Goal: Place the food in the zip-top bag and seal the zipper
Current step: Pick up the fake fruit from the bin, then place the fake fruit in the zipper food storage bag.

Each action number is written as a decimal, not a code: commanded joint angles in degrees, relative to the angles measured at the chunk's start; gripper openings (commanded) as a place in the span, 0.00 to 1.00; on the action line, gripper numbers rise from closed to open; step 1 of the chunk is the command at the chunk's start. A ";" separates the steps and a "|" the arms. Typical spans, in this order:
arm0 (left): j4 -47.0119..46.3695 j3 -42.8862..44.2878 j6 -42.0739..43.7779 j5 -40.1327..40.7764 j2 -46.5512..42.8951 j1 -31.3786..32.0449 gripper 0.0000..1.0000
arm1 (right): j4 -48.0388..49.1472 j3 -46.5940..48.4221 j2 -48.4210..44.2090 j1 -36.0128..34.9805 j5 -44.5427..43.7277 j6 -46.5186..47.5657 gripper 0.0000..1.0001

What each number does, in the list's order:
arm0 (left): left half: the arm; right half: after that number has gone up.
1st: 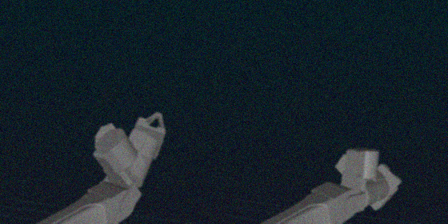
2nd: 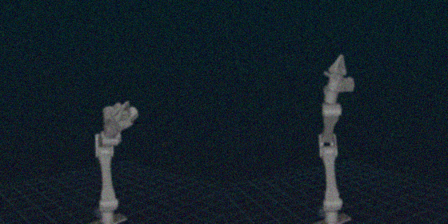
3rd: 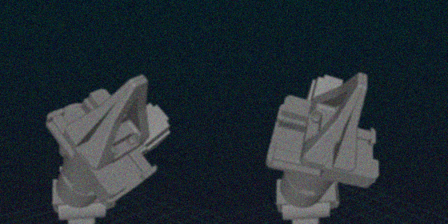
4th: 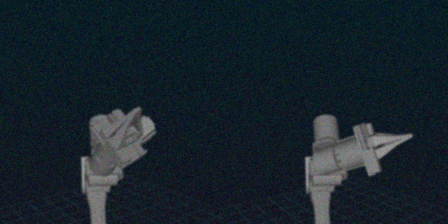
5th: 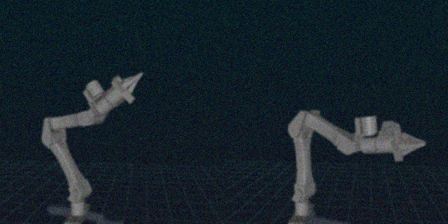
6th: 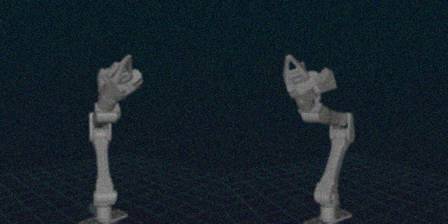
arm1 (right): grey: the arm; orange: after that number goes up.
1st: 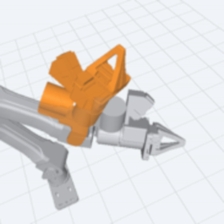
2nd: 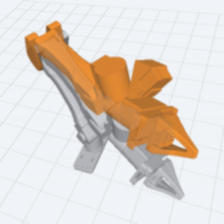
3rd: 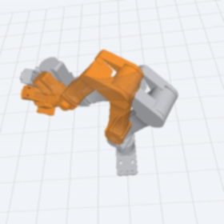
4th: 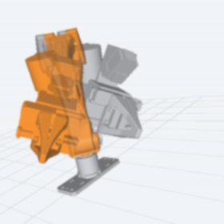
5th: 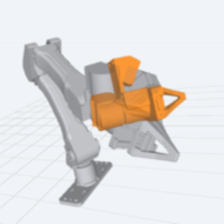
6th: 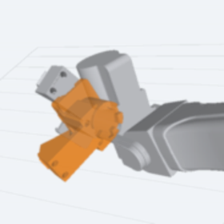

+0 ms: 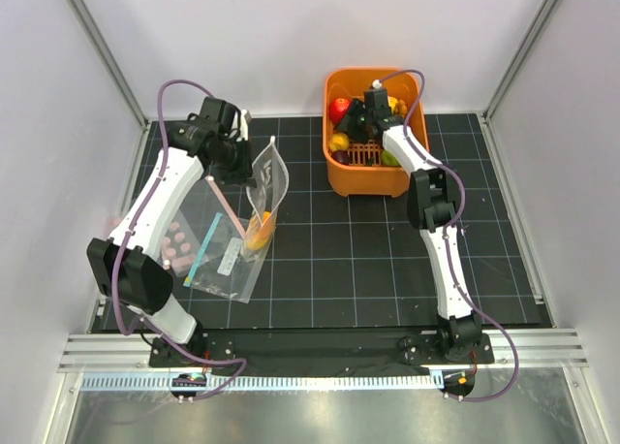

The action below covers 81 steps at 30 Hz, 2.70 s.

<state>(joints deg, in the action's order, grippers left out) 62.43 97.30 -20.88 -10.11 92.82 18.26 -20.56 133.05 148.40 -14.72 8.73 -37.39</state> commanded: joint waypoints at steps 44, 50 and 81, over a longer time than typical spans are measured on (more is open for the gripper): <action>7.88 14.76 -9.18 2.11 7.03 2.74 0.01 | -0.63 -22.30 -33.77 2.68 12.45 -5.59 0.41; 8.32 17.31 -6.46 1.06 8.08 2.74 0.01 | 1.31 -29.42 -45.29 -4.16 14.56 -2.61 0.40; -0.38 4.04 -5.31 -6.42 -2.38 2.74 0.00 | -4.23 -38.49 -50.49 -25.09 5.86 -0.06 0.53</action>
<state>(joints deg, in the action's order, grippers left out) 64.07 101.32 -26.57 -15.03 92.75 20.88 -23.42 91.39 98.04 -39.64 16.03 -39.81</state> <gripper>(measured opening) 0.014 0.615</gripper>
